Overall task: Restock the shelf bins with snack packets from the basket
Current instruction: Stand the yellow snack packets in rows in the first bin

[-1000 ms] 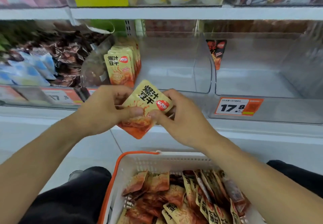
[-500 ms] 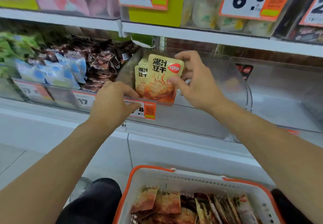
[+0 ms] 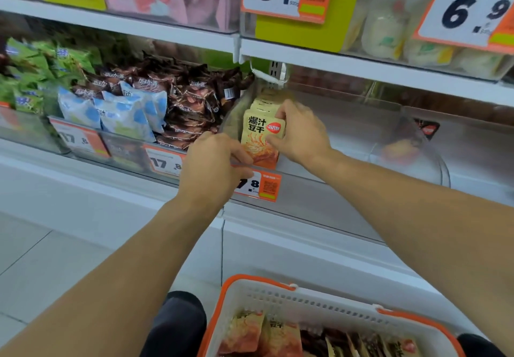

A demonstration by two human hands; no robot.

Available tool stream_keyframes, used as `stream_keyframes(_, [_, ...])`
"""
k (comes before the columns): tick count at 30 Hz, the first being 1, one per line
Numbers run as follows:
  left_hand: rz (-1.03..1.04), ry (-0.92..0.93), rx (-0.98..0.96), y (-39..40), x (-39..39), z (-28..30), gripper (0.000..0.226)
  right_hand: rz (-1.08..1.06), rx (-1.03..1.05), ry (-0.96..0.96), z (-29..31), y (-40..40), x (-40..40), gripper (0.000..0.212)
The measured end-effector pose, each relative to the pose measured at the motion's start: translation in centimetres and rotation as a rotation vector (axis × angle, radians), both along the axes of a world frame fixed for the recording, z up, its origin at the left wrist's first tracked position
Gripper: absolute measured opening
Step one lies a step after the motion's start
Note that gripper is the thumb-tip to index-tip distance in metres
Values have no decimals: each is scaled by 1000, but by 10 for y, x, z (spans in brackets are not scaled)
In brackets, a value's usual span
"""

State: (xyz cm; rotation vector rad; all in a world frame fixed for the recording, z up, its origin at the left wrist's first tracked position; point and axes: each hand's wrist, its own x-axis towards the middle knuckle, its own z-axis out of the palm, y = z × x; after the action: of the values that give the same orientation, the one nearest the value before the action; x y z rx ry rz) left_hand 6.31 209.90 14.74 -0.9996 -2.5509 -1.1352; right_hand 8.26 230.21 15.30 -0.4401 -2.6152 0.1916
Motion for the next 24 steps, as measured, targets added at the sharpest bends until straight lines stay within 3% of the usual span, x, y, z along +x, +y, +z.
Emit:
stream_keyframes(6, [18,-24,10,1,-2,-4,19,-28,-42,5,-4,1,-4,50])
stream_keyframes(10, [32,84,45,2,5,-9,16,-63,-214,49,5,-3,4,61])
stream_keyframes(14, [16,293,-19,-2,12,-15,17,63,-268,304,21,-19,55,38])
stream_keyframes(17, [-123,440,89,-3,25,-18,6,219,-283,452,11,-43,127,22])
stream_keyframes(20, [-318,353,32,1,57,-38,6,304,-330,250,-42,-55,192,18])
stream_keyframes(24, [-549,351,-378,11,96,-97,6,230,-470,-222,-135,-47,234,16])
